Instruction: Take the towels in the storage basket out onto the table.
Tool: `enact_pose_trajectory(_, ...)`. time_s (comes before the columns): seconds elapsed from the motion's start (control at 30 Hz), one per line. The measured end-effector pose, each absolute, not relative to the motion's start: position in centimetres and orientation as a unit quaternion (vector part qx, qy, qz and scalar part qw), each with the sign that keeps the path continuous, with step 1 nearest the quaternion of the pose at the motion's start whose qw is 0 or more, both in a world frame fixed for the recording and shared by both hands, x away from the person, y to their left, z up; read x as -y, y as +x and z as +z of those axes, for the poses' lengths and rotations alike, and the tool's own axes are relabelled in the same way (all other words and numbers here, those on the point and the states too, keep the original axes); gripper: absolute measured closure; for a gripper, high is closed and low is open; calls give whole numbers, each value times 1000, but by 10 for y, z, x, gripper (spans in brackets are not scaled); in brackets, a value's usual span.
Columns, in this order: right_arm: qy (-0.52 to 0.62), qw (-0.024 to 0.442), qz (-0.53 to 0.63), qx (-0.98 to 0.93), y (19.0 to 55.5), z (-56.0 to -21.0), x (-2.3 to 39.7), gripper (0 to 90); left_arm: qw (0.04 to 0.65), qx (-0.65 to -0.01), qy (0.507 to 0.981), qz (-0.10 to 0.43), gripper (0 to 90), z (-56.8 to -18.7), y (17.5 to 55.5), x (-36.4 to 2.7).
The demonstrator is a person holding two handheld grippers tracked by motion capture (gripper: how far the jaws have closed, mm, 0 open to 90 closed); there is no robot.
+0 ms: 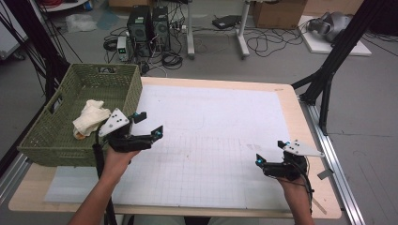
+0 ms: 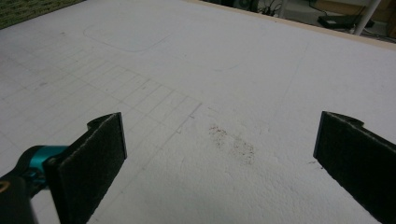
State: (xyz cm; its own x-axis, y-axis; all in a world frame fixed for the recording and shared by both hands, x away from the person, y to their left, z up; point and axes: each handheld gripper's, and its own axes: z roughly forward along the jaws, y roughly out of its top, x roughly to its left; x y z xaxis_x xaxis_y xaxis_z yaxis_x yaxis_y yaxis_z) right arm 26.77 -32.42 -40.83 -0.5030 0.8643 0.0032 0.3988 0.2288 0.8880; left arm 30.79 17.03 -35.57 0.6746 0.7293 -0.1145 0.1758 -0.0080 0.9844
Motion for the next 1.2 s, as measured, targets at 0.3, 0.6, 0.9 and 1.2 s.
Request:
enact_pose_trajectory(0.3, 429, 257, 448, -741, 268, -408, 323, 15, 622, -335, 667, 237, 167, -331, 314, -197)
enact_pose_trajectory(0.6, 427, 256, 448, -743, 268, -408, 322, 15, 611, -355, 658, 260, 169, -311, 324, -233)
enact_pose_trajectory(0.9, 426, 255, 446, -745, 269, -409, 321, 15, 590, -386, 653, 276, 170, -306, 342, -269)
enact_pose_trajectory(1.2, 427, 254, 444, -746, 271, -410, 320, 15, 551, -430, 658, 281, 171, -317, 364, -299)
